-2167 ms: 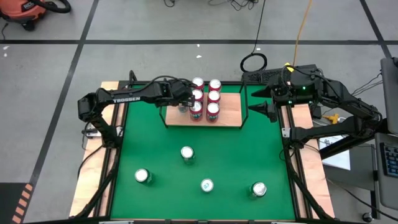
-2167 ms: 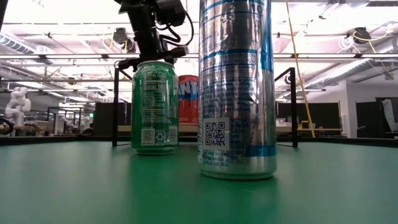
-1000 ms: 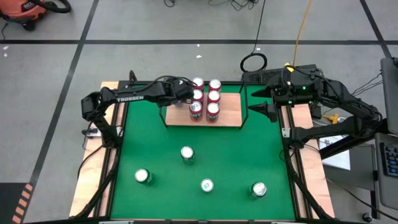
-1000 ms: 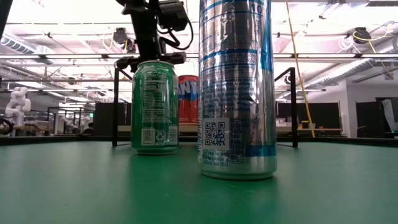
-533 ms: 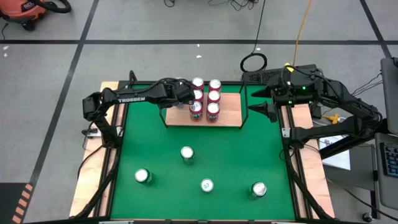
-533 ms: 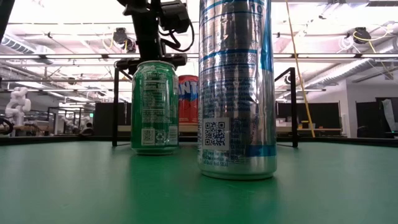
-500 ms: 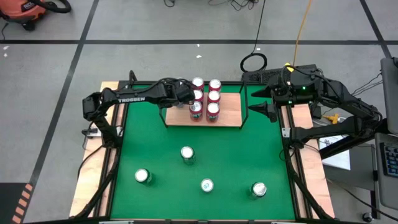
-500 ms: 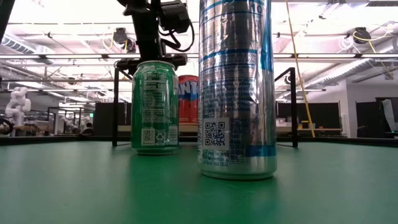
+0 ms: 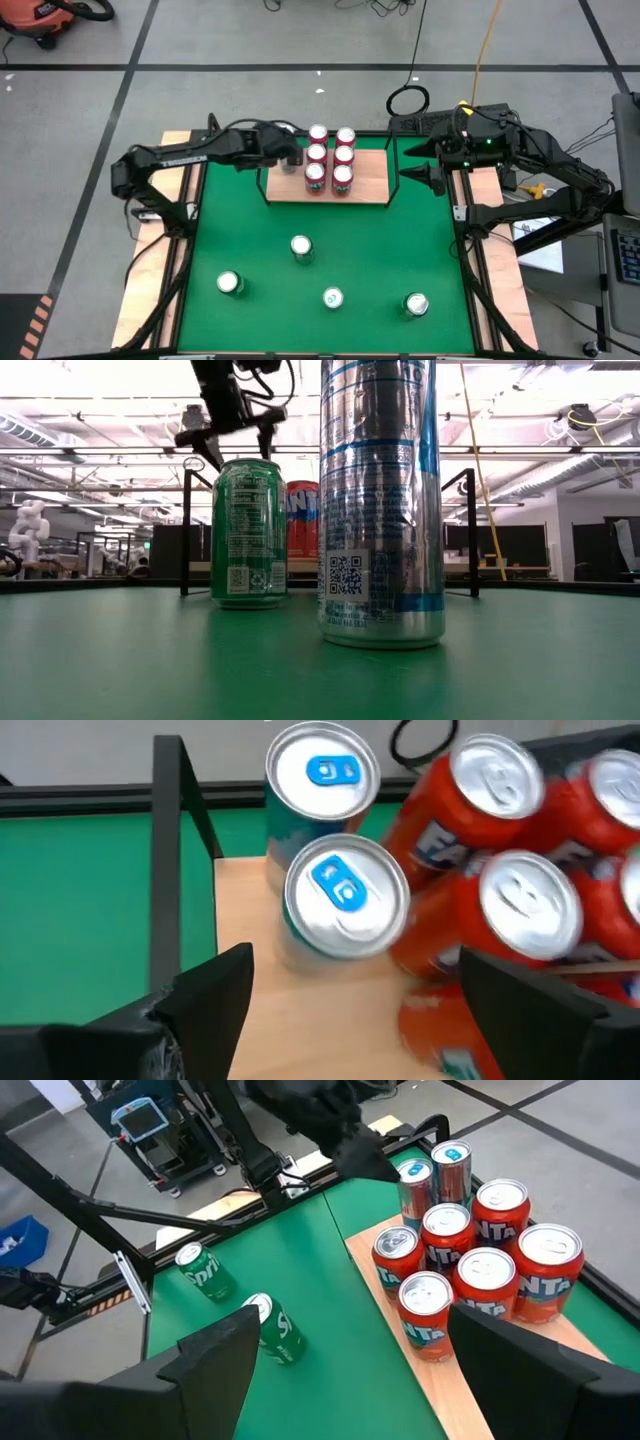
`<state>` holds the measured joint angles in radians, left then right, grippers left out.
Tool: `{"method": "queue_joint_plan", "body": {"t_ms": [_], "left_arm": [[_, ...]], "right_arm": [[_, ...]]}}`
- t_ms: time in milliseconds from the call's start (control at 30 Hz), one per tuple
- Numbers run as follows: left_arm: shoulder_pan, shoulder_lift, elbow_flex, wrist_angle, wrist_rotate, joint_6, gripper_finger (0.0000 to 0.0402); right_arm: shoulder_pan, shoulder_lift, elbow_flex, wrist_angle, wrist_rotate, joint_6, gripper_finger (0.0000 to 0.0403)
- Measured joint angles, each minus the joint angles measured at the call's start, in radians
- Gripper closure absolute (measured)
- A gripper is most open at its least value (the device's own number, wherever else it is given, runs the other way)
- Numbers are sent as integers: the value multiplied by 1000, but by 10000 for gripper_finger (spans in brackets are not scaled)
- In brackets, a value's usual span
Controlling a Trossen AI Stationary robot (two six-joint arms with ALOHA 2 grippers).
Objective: Place canned beverage on shelf
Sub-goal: Put the blue soda can on the shelf aligned with the other blue soda cans
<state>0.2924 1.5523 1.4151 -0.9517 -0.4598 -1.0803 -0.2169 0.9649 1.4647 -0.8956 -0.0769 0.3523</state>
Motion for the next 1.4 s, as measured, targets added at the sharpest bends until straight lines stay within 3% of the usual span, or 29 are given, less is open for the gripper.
{"method": "queue_joint_plan", "body": {"t_ms": [200, 367, 600, 900, 1100, 1400], "left_arm": [[-23, -103, 0, -43, 37, 59, 56], [-57, -177, 0, -28, 84, 222, 56], [-133, -256, 0, -21, 273, 434, 56], [-294, -318, 0, 11, 409, 525, 56], [-366, -331, 0, 14, 460, 588, 56], [-439, -332, 0, 16, 420, 559, 56]], "right_arm": [[2, 0, 0, 0, -1, 46, 87], [12, 0, 0, -1, -5, 121, 87], [91, 38, 0, -35, -30, 142, 87], [273, 176, 0, -38, -33, 278, 87], [417, 265, 40, -37, -5, 420, 87], [538, 449, 160, -44, -34, 418, 87]]}}
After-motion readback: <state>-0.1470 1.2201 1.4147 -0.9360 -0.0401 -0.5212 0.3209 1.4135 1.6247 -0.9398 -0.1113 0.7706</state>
